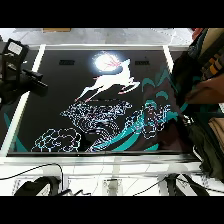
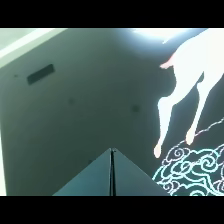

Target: Fold the clothes and pants, and hang the long-sleeved shirts on hangers.

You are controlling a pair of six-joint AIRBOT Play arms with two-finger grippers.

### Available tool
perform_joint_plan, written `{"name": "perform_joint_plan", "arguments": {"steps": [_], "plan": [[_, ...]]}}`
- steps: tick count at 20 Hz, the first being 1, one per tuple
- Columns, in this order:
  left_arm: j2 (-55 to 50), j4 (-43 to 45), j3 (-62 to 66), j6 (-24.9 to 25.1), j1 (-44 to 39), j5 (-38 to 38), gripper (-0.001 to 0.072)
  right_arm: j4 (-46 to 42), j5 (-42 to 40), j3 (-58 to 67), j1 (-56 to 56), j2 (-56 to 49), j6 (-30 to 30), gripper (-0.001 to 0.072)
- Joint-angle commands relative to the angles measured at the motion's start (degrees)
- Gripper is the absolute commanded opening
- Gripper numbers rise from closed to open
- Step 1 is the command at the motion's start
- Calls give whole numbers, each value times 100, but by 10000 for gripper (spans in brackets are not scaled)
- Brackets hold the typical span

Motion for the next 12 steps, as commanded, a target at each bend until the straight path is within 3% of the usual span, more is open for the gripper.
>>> {"name": "perform_joint_plan", "arguments": {"steps": [1, 3, 5, 9, 12], "plan": [[98, 63, 0, -2, 52, -2, 14, -1530, 302, 7, -1108, 671, 184, 13], [94, 63, 0, -4, 52, -2, 14, -2028, 629, 7, -1768, 717, 640, 13], [94, 63, 0, -4, 52, -7, 14, -2022, 459, 7, -2367, 699, 1119, 13], [94, 63, 0, -2, 52, -46, 14, -1725, -256, 17, -2922, 566, 1213, 13], [92, 63, 0, -2, 52, -44, 14, -1668, -42, 17, -2922, 348, 1202, 13]]}}
